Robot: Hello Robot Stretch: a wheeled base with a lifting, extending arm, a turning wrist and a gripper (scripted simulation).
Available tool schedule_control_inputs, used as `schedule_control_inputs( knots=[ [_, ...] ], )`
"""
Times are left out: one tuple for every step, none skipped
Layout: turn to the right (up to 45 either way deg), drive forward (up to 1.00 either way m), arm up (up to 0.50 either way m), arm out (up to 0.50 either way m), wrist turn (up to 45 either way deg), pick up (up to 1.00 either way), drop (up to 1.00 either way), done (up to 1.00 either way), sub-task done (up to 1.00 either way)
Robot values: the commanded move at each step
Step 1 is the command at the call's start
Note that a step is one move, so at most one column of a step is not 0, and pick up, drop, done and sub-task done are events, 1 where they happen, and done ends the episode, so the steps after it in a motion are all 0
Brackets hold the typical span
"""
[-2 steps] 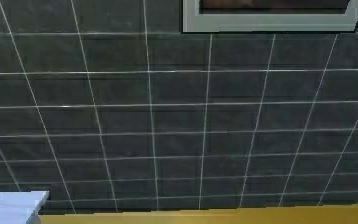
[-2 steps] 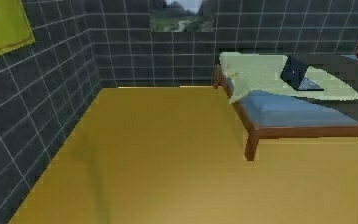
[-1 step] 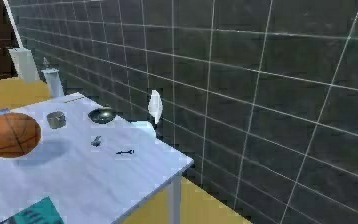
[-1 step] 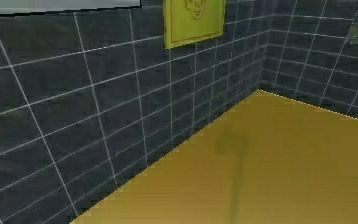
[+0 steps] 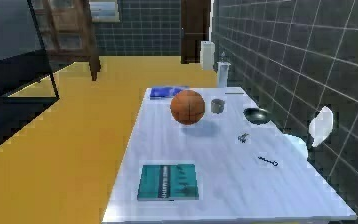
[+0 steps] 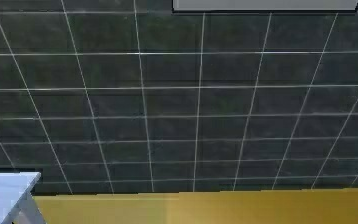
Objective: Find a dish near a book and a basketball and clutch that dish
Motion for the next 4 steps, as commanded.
schedule_control_inputs(
  knots=[
    [-45.0,0.00,0.00,0.00,0.0,0.00,0.00,0.00,0.00],
    [-18.0,0.00,0.00,0.00,0.0,0.00,0.00,0.00,0.00],
    [45.0,0.00,0.00,0.00,0.0,0.00,0.00,0.00,0.00],
    [45.0,0.00,0.00,0.00,0.0,0.00,0.00,0.00,0.00]
  ],
)
